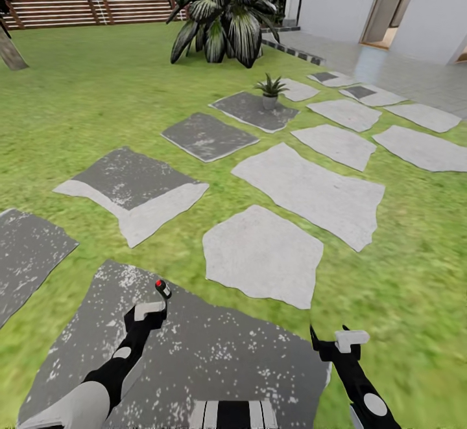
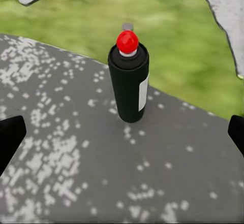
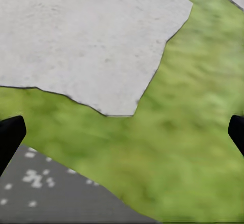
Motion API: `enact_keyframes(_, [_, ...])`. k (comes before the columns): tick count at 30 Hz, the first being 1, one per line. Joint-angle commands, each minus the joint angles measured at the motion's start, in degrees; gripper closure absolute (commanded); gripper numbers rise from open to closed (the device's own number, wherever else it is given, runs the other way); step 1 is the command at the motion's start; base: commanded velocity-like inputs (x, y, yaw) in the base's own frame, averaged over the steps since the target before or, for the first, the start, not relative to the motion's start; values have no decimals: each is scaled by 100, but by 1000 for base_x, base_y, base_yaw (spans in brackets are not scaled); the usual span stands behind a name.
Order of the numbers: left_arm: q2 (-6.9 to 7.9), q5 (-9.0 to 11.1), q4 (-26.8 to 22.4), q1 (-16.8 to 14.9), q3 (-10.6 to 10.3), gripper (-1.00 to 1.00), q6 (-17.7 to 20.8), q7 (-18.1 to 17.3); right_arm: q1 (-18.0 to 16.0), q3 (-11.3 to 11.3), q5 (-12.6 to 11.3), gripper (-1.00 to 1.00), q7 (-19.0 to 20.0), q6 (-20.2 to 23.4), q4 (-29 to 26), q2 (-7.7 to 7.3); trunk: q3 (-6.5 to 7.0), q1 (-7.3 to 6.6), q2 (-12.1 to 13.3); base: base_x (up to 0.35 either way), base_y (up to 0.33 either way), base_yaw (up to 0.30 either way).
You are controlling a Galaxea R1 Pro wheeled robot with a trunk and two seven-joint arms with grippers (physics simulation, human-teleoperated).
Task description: Pick up the pesticide atomizer in the garden and spray insectifuge to fully cover both potted plants in the garden.
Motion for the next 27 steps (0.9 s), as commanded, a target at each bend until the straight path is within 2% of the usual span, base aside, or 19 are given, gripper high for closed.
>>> enact_keyframes(1, [-2, -46, 7, -4, 18, -100, -23, 24, -2, -1, 2, -100, -2, -16, 3, 0, -29, 1, -3, 0, 0, 0])
enact_keyframes(4, [-3, -46, 11, -4, 17, -100, -28, 24, -2, -1, 2, -100, -2, -16, 3, 0, -109, 9, -7, 0, 0, 0])
enact_keyframes(12, [19, -46, 12, -4, 31, -100, -38, 30, -2, -2, 2, -100, -2, -16, 3, 0, -175, 9, -7, 0, 0, 0])
enact_keyframes(27, [8, -46, 12, -4, 26, -100, -43, 25, -2, -8, -7, -100, -2, -16, -6, 0, -188, 9, -7, 109, -6, 0])
